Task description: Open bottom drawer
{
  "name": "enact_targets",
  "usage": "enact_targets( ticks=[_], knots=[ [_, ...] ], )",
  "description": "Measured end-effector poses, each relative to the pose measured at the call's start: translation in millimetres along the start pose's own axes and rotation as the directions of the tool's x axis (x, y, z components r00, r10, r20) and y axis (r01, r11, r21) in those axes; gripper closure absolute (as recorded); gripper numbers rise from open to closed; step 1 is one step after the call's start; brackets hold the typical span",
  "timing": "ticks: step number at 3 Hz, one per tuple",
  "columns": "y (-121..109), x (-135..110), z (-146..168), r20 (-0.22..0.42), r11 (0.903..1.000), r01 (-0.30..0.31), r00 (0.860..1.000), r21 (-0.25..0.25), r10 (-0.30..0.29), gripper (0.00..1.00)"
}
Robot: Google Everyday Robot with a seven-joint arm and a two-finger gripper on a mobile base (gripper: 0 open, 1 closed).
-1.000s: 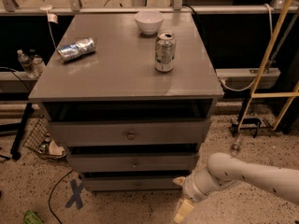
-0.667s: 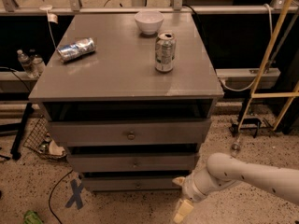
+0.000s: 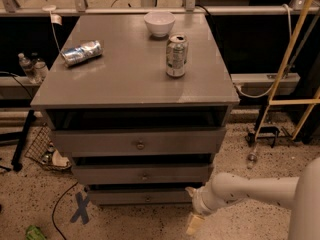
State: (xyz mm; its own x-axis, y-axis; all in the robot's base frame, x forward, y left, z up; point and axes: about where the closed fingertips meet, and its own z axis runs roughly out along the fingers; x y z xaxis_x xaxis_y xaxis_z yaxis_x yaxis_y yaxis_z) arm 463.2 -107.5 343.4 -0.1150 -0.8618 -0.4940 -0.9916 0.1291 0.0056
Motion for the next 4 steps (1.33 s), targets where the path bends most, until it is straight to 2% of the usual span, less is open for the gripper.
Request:
enact_targets(
  ticks=[1, 3, 4],
  knots=[
    [1, 0, 1, -0.002, 1.0, 0.001, 1.0, 0.0, -0.001, 0.0],
    [-2, 31, 58, 0.021, 0.9934, 0.067, 0.998, -0.092, -0.066, 0.0],
    [-8, 38, 82, 0.05, 0.9902, 0.097, 0.994, -0.1, -0.093, 0.0]
  ],
)
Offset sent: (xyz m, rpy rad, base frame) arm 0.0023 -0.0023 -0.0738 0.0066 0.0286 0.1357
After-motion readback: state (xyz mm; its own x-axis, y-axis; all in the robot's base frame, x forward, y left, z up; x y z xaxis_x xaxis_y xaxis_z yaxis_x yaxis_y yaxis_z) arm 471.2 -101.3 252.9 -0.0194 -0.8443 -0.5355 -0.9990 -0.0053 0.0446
